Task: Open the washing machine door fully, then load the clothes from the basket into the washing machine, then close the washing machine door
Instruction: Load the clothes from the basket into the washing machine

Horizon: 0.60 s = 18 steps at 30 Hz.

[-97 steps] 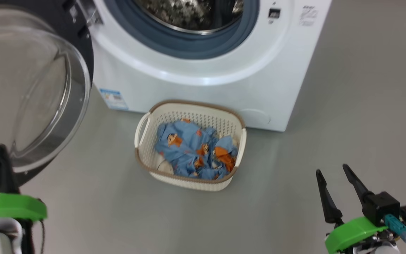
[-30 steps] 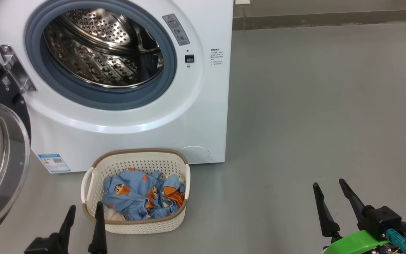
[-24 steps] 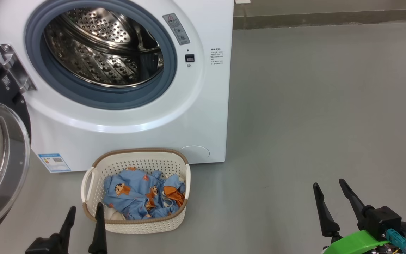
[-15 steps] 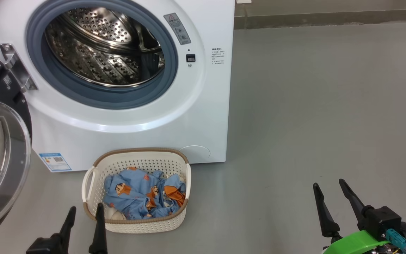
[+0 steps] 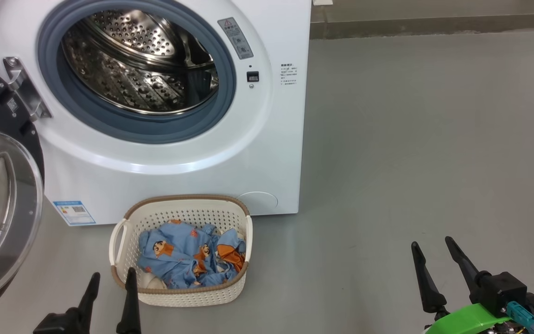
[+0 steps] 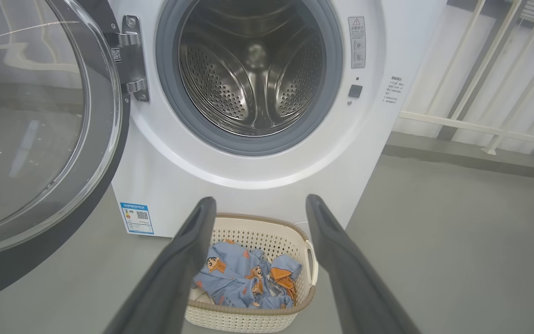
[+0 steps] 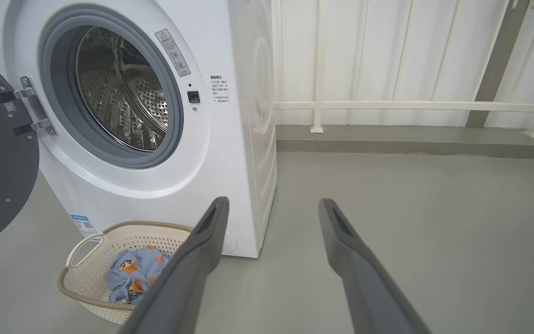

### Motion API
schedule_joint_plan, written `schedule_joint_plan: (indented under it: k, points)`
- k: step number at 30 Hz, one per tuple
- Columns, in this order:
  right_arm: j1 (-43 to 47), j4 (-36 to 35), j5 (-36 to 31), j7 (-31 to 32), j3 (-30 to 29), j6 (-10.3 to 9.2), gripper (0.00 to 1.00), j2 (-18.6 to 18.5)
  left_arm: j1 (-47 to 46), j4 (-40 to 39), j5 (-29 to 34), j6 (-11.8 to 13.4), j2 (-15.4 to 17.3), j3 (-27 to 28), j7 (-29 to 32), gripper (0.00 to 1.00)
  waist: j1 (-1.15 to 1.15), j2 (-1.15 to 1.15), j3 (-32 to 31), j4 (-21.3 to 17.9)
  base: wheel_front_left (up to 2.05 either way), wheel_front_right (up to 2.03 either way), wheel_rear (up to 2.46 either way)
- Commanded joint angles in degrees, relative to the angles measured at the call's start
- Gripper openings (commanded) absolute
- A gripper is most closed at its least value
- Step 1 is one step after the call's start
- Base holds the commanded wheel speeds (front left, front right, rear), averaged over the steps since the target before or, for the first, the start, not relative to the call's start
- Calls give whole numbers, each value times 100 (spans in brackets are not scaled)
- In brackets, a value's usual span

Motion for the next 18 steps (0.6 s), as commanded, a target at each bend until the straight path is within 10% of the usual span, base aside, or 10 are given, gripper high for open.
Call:
schedule_joint_plan:
  k: [1,18]
  points:
    - [-92,-120,23,-69,152,9,100,-17,-240,-115,-44,-46,71,181,-21,100,0,0,2,3,35,-35,0]
    - [-100,-68,34,-69,164,9,100,-17,-288,-142,166,-27,77,376,-21,100,0,0,-27,40,139,-146,7]
